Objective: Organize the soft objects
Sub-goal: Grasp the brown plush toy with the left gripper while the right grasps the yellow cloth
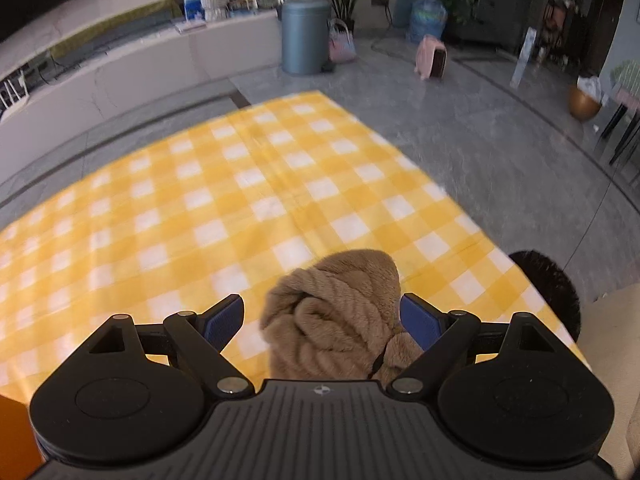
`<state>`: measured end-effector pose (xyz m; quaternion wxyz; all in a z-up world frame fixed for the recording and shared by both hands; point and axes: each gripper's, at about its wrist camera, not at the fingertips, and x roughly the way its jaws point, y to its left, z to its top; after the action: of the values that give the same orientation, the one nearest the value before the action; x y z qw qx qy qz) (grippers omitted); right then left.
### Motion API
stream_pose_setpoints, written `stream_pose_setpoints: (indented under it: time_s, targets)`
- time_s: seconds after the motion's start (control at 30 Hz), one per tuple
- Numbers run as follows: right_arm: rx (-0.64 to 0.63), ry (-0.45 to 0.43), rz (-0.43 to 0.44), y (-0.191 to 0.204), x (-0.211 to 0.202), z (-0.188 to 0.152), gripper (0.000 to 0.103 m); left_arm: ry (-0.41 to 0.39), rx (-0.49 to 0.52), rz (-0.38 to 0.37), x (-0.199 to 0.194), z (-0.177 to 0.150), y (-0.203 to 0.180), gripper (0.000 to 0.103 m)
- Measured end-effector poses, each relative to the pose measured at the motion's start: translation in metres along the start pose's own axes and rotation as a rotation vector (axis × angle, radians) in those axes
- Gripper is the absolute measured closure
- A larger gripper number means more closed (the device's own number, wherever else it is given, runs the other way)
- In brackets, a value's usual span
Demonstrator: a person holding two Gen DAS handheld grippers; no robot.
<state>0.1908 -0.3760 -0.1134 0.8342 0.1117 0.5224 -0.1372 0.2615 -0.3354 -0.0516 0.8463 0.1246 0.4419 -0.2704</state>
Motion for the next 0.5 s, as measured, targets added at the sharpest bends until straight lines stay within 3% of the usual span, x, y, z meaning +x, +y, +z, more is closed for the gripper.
stream_pose_setpoints:
  time_s: [0.1, 0.37, 0.5]
  targets:
    - [-0.012, -0.007, -0.013, -0.006, -0.001, 0.0, 0.031, 0.033, 0.018, -0.003, 0.018, 0.002, -0.008, 0.0]
    - [-0.058, -0.048, 0.006, -0.014, -0.009, 0.0, 0.075, 0.07, 0.049, 0.024, 0.046, 0.007, -0.023, 0.0]
    - [-0.061, -0.052, -0.01, -0.016, -0.01, 0.0, 0.087, 0.102, 0.103, 0.064, 0.057, 0.004, -0.03, 0.0]
